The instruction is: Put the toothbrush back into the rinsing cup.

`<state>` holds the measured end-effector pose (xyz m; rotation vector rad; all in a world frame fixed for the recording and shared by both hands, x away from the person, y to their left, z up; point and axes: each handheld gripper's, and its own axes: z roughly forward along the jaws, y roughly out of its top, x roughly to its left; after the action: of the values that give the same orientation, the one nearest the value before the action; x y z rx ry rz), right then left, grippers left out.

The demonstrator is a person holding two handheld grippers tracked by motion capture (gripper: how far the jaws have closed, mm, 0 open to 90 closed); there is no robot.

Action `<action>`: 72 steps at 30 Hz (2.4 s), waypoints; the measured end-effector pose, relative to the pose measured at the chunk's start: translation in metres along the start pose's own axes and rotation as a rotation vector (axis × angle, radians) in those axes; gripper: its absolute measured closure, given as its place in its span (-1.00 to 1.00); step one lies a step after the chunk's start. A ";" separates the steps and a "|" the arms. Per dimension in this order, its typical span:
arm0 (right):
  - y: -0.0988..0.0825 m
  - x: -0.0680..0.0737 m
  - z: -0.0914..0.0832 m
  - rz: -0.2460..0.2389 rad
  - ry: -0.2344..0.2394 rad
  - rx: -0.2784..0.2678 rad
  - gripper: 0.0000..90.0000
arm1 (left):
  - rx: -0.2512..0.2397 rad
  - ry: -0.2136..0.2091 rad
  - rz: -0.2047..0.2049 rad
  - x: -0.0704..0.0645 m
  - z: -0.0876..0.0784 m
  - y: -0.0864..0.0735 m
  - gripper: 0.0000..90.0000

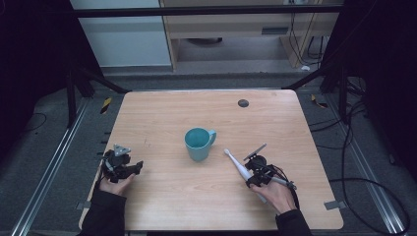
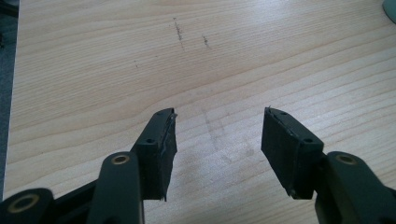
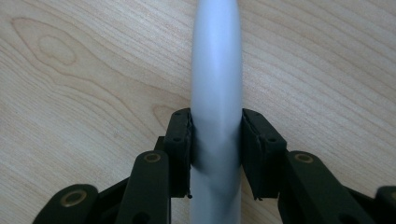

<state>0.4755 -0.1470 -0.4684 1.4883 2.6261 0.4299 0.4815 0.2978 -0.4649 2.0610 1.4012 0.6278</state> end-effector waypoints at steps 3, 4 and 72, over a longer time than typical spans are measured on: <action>0.000 -0.001 0.000 0.000 0.002 0.001 0.45 | 0.001 0.000 0.000 0.000 0.000 0.000 -0.01; 0.000 -0.001 0.000 0.001 0.003 0.001 0.45 | 0.002 0.000 0.000 0.000 0.000 0.000 -0.01; 0.037 -0.007 -0.077 0.180 0.065 -0.851 0.47 | -0.084 0.038 -0.059 0.008 -0.012 0.000 0.08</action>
<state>0.4928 -0.1500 -0.3845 1.3766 1.8997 1.3997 0.4769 0.3075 -0.4555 1.9442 1.4272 0.6926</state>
